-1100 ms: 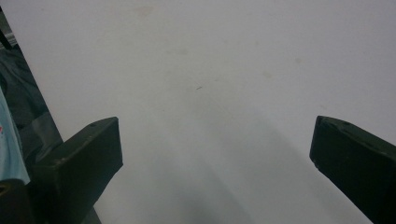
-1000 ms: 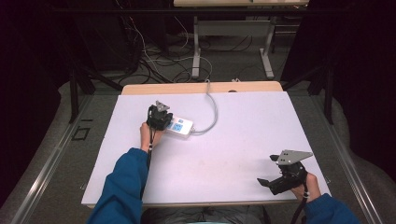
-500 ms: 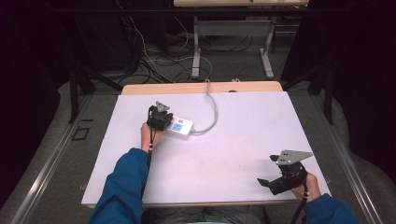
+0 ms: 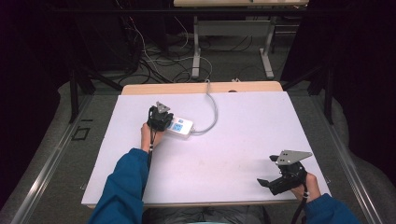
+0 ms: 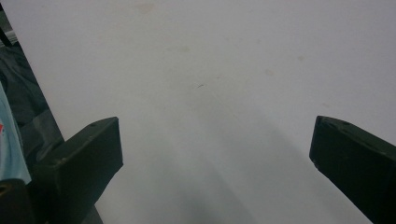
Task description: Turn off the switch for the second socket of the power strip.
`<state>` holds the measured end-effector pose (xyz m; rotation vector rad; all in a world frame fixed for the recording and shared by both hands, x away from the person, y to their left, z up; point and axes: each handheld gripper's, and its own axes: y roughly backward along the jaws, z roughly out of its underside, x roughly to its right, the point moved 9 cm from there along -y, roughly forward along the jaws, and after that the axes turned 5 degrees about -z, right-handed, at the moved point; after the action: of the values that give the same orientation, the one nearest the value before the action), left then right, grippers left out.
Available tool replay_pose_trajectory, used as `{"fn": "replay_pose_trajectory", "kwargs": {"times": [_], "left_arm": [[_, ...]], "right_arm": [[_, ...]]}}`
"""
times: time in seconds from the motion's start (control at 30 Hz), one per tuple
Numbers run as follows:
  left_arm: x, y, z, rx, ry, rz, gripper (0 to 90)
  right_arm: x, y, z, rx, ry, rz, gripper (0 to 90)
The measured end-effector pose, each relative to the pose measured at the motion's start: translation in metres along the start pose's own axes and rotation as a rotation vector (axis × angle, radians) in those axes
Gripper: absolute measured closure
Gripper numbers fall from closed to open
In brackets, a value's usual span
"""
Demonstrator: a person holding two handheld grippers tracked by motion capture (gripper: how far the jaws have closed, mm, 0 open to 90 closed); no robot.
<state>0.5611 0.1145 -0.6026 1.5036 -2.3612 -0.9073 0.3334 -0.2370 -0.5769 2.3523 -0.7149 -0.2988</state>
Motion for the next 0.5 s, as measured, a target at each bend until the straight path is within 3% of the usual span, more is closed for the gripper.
{"fn": "replay_pose_trajectory", "kwargs": {"times": [0.5], "left_arm": [[-0.0015, 0.0004, 0.0016, 0.005, 0.024, 0.013, 90.0]], "right_arm": [[-0.0006, 0.0000, 0.0003, -0.005, -0.001, -0.006, 2.2]]}}
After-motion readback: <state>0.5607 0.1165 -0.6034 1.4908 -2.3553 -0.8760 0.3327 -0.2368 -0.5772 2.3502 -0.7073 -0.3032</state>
